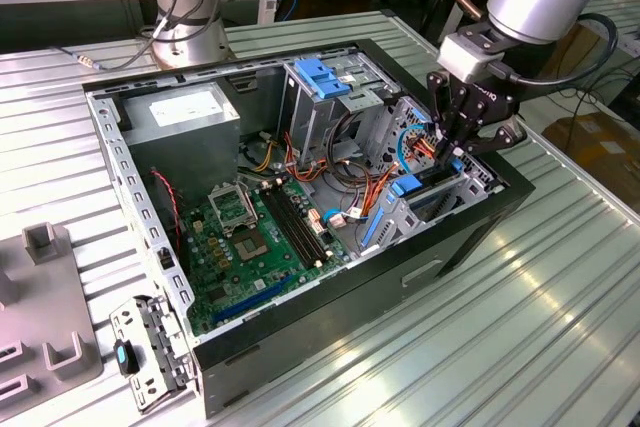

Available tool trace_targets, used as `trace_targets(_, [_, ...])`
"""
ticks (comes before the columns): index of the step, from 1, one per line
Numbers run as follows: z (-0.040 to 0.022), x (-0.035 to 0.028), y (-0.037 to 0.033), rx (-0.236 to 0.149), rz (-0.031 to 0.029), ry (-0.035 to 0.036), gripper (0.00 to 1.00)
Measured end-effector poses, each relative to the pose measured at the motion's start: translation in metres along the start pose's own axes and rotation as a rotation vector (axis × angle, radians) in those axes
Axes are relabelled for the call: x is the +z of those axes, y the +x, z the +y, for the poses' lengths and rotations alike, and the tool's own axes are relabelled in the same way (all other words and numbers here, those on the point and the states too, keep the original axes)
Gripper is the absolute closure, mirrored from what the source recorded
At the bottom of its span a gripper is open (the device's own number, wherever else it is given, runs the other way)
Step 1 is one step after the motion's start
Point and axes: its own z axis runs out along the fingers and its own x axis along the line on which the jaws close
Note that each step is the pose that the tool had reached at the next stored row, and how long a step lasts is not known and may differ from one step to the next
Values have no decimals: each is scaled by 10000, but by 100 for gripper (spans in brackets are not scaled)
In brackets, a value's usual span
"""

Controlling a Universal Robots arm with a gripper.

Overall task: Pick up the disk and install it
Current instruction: 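Insert the first disk wire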

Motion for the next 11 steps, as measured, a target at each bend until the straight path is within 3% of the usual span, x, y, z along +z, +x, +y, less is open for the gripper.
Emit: trace_targets(11, [4, 45, -2, 14, 1, 0, 83])
